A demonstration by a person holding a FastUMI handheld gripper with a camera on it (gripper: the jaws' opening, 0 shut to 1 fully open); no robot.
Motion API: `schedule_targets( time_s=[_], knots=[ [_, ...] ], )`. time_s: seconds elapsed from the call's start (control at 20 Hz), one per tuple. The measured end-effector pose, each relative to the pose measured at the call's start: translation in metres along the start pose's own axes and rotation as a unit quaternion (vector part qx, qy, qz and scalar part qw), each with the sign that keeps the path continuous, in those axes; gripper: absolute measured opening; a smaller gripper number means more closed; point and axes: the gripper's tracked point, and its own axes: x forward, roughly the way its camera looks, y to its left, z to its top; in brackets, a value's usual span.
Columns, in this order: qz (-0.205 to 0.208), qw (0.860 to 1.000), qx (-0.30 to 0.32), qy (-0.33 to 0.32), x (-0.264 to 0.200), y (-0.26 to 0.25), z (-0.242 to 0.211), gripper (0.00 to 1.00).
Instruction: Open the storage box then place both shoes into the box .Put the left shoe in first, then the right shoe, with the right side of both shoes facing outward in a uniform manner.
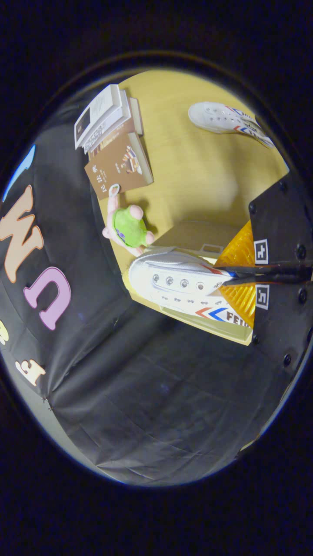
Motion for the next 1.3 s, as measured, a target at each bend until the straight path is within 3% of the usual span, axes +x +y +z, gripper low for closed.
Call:
schedule_targets(
  time_s=[0.75, 1.3],
  knots=[
    [-0.039, 0.997, -0.008, 0.069, 0.099, 0.031, -0.042, 0.03],
    [-0.107, 0.988, -0.048, 0.105, 0.132, 0.031, -0.076, 0.04]
  ],
)
